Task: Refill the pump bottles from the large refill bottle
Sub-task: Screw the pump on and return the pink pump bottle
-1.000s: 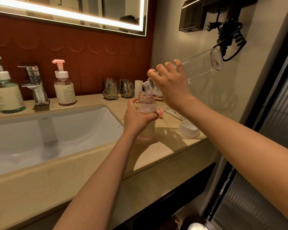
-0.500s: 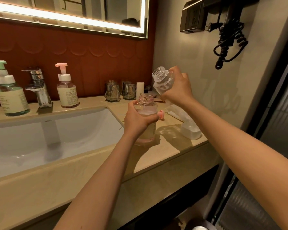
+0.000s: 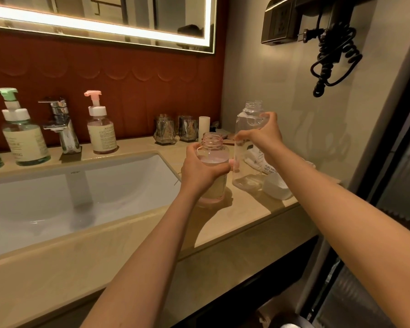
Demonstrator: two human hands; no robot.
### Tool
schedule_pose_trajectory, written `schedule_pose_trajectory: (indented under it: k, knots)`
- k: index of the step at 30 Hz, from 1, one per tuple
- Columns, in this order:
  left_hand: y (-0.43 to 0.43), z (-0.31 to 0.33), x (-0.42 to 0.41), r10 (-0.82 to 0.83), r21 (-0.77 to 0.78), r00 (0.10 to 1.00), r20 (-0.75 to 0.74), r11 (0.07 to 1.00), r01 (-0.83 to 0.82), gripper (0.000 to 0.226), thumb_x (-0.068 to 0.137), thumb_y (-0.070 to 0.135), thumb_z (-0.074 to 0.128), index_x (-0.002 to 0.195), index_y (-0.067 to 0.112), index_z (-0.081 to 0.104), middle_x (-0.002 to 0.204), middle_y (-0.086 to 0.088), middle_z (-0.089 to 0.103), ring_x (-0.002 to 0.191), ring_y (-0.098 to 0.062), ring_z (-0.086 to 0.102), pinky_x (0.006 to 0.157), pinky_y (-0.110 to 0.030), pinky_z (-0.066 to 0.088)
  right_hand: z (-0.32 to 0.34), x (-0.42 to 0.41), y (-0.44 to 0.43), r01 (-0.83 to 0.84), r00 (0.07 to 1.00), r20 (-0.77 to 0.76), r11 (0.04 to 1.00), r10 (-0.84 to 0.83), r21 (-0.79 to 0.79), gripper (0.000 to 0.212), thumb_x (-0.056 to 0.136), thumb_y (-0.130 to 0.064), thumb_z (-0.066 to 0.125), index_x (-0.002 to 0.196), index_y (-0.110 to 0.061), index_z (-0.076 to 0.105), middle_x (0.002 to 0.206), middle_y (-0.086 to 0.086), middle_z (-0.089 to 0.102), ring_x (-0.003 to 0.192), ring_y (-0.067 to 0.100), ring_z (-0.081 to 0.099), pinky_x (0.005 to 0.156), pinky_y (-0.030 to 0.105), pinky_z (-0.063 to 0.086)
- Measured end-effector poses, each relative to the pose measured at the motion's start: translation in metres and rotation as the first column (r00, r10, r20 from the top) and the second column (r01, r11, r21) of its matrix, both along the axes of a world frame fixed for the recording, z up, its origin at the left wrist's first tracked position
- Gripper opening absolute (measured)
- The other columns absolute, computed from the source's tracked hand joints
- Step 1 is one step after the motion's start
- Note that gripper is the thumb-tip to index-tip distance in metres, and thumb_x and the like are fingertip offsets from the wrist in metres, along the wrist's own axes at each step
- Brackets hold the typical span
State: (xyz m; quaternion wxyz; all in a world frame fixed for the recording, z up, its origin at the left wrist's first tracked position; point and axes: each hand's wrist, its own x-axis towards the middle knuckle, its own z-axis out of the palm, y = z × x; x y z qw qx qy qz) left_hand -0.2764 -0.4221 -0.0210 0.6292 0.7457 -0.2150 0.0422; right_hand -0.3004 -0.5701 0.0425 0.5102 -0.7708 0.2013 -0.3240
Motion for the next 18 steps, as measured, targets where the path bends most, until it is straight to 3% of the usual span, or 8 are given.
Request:
schedule_pose_trajectory:
  k: [4,13,18]
  knots:
    - [0.0,0.0,0.0,-0.003,-0.002,1.0,0.0,1.0,0.003,0.095,0.066,0.03,0.082,0.141,0.018,0.025,0.14,-0.006,0.042,0.124,-0.021,0.043,0.089,-0.028,0.038,-0.008,-0.001,-0.003,0.02,1.0,-0.004,0.999,-0.021,-0.046,0.084,0.067,-0.022,0.083,0.131,-0.02,0.028,0.132,0.01,0.042,0.115,0.027,0.046,0.089,0.038,0.045]
    - [0.0,0.0,-0.001,0.005,0.021,1.0,-0.002,1.0,-0.005,0.096,0.065,0.034,0.082,0.141,0.018,0.025,0.141,-0.008,0.042,0.125,-0.024,0.043,0.089,-0.03,0.039,-0.007,-0.012,-0.005,-0.011,0.999,-0.041,0.996,0.007,-0.086,0.117,0.064,-0.034,0.085,0.146,-0.019,0.003,0.148,0.015,0.025,0.133,0.03,0.031,0.108,0.043,0.034]
    - [0.0,0.001,0.0,0.025,0.048,1.0,0.015,0.999,-0.025,0.094,0.065,0.034,0.082,0.14,0.016,0.028,0.139,-0.008,0.045,0.123,-0.024,0.045,0.088,-0.032,0.041,-0.007,-0.019,-0.012,-0.01,0.997,-0.082,0.985,-0.004,-0.175,0.099,0.073,-0.025,0.078,0.146,-0.017,0.011,0.145,0.015,0.028,0.132,0.029,0.031,0.103,0.035,0.033]
